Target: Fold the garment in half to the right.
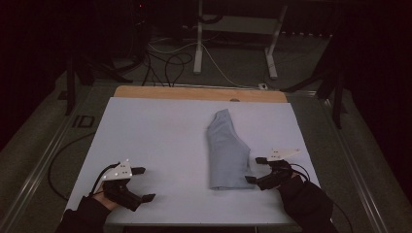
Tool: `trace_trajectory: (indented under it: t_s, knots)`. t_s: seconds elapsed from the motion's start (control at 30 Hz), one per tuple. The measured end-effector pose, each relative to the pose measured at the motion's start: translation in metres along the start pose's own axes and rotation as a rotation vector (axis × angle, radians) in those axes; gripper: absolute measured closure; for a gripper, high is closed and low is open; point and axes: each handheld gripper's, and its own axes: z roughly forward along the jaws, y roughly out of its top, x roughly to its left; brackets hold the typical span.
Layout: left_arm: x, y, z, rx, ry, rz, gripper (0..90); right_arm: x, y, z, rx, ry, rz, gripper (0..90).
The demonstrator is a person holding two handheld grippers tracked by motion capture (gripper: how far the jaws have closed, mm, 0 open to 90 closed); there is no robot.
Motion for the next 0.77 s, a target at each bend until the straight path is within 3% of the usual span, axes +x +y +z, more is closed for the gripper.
trace_trajectory:
  t_s: [0.43,0.77]
  knots:
    - [0.001,-0.002,0.001,0.007,-0.002,-0.004,0.4,-0.004,-0.022,-0.017,0.0,-0.053,0.074,9.3]
    - [0.002,-0.002,0.0,0.007,-0.001,-0.007,0.4,-0.003,-0.022,-0.015,-0.005,-0.065,0.056,9.3]
